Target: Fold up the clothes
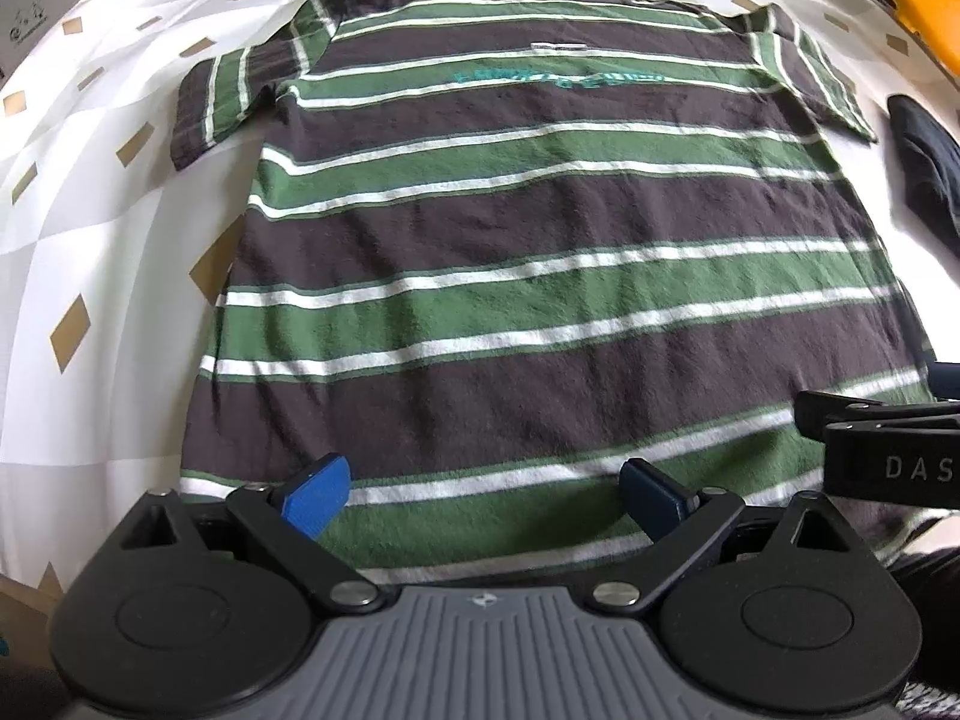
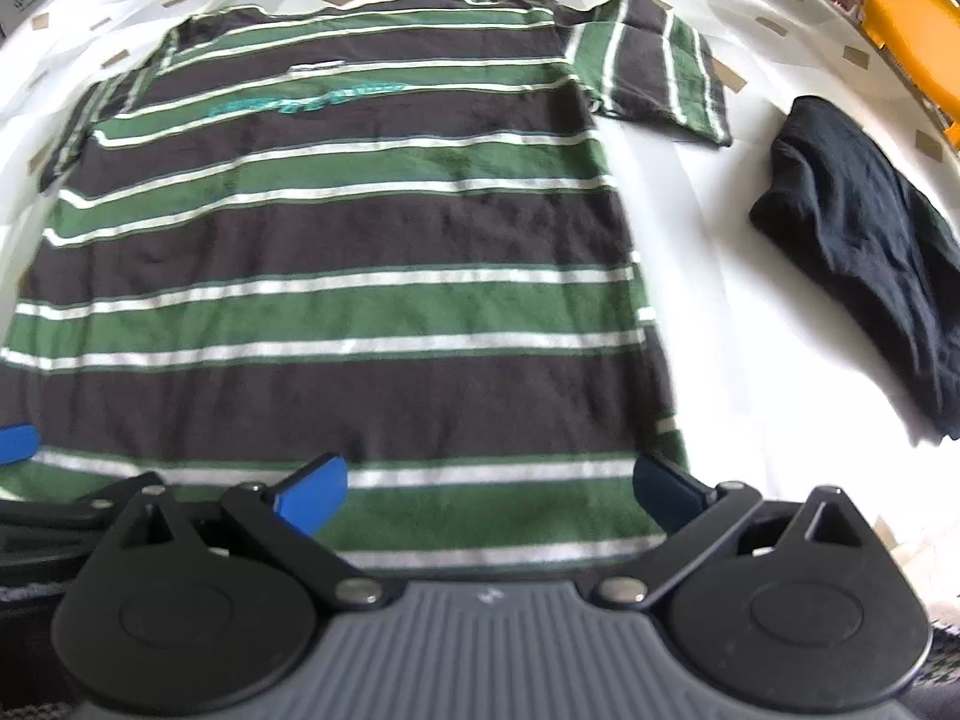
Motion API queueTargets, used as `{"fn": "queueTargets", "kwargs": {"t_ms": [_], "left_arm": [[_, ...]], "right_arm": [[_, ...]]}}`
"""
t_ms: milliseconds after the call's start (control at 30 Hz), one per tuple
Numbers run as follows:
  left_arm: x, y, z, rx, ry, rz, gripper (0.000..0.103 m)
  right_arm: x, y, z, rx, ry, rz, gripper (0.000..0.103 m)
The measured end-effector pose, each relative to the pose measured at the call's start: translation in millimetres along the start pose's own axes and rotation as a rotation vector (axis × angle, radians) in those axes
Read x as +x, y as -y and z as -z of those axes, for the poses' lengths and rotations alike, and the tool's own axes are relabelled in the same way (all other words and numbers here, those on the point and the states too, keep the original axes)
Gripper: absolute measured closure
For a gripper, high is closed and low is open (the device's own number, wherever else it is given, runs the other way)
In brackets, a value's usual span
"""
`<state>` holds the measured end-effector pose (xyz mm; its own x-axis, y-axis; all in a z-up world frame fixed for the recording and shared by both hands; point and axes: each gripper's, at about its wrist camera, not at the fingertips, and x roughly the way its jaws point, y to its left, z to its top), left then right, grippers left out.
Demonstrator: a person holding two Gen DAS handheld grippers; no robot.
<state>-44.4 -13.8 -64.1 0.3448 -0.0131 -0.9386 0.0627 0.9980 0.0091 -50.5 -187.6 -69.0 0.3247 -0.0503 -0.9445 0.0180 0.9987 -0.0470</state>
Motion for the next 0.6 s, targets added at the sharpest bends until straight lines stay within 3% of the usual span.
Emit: {"fn": "queueTargets", "kwargs": {"t_ms": [600], "left_arm": [[-2,-2,20,-0.013,-0.040,0.027,0.007]], "right_arm": [[1,4,24,0.083,-0.089,-0.014,0.001]]}}
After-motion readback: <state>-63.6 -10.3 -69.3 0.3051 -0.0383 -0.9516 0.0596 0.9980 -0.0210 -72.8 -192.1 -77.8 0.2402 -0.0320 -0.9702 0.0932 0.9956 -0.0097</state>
